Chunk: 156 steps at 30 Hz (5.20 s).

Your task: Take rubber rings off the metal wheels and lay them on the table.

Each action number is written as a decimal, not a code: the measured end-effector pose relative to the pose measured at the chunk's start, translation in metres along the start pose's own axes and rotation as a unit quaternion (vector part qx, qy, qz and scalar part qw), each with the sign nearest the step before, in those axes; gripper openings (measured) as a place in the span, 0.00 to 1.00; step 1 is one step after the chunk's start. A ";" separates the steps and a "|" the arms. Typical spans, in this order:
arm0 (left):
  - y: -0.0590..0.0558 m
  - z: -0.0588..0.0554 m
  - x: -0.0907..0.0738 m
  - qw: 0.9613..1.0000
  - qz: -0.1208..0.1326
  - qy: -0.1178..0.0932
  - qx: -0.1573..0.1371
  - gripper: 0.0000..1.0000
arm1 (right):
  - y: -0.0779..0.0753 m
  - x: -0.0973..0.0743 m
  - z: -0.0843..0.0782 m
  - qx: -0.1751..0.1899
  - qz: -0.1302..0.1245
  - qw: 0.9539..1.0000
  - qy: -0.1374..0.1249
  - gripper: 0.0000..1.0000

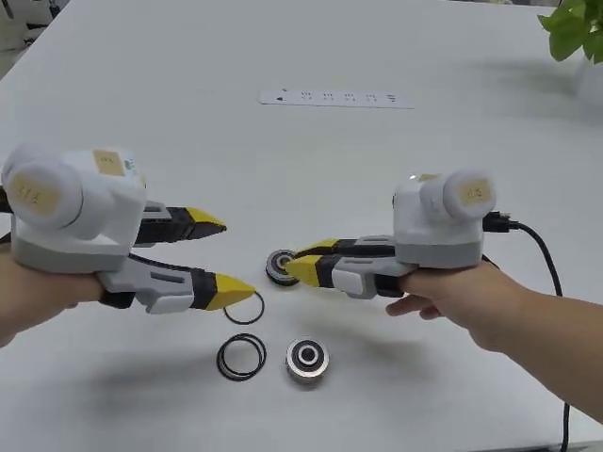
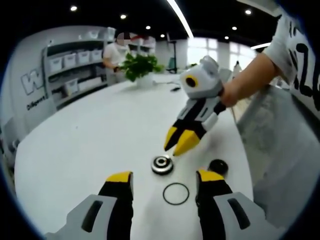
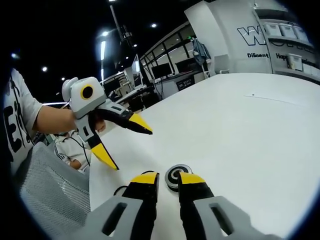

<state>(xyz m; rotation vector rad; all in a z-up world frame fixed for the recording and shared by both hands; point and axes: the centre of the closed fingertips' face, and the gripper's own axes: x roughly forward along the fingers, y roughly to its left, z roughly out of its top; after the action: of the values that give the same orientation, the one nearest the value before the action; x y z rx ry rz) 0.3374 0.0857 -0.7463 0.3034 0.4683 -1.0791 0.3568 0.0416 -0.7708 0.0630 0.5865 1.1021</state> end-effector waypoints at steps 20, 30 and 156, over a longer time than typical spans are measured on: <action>0.007 -0.003 0.011 1.000 -0.004 0.007 -0.007 0.49 | -0.014 -0.003 -0.010 -0.030 -0.012 0.999 0.018 0.15; 0.006 -0.004 0.019 1.000 -0.008 0.007 -0.013 0.47 | -0.016 -0.001 -0.019 -0.048 -0.011 0.998 0.033 0.16; 0.005 -0.012 0.070 0.999 0.011 0.043 0.025 0.12 | -0.025 0.002 -0.019 0.084 -0.022 0.996 -0.007 0.00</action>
<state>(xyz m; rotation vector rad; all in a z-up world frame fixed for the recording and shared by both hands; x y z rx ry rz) 0.3662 0.0392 -0.7918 0.3993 0.5137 -1.0600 0.3692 0.0269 -0.7964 0.2029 0.6641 1.0078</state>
